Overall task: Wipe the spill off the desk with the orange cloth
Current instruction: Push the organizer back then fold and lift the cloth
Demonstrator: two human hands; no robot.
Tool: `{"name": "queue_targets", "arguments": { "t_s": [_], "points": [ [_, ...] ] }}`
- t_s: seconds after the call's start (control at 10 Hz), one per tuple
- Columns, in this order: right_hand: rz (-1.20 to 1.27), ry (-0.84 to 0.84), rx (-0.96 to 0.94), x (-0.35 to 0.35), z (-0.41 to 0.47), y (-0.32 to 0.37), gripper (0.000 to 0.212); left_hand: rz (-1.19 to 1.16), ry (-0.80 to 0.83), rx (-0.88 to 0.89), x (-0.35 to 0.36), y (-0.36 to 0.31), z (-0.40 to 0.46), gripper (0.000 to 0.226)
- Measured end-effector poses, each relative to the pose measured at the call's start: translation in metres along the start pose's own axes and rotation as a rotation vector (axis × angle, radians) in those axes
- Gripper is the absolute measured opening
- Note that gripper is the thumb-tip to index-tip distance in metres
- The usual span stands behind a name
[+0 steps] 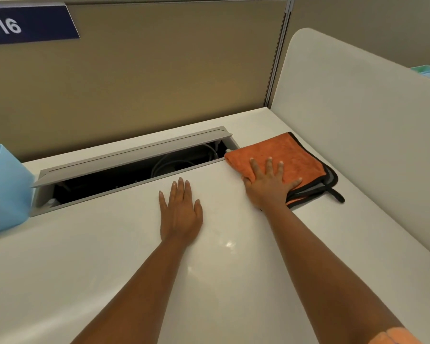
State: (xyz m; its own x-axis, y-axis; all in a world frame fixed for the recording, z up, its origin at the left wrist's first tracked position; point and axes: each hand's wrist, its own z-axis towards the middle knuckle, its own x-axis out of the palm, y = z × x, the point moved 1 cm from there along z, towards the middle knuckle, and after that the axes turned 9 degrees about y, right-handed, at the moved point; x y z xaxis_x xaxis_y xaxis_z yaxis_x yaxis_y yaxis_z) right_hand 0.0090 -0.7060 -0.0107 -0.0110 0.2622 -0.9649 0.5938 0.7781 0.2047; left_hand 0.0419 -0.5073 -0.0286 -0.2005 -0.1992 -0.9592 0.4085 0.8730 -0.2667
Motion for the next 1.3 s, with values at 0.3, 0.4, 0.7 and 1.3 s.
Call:
{"name": "queue_targets", "arguments": {
  "t_s": [0.3,0.4,0.7,1.3],
  "points": [
    [-0.004,0.036,0.023,-0.011,0.023,-0.017,0.059,-0.008,-0.002,0.001,-0.001,-0.001,-0.001,0.057],
    [0.015,0.060,-0.001,-0.012,0.025,-0.021,0.069,-0.003,0.002,-0.004,-0.001,-0.001,-0.001,0.066],
    [-0.053,-0.036,-0.020,-0.001,-0.001,-0.018,0.065,-0.025,0.042,0.004,-0.001,0.000,-0.001,0.069],
    [0.039,-0.102,-0.201,-0.111,-0.051,0.027,0.072,0.071,-0.310,0.075,-0.146,0.019,-0.034,0.058]
  ]
}}
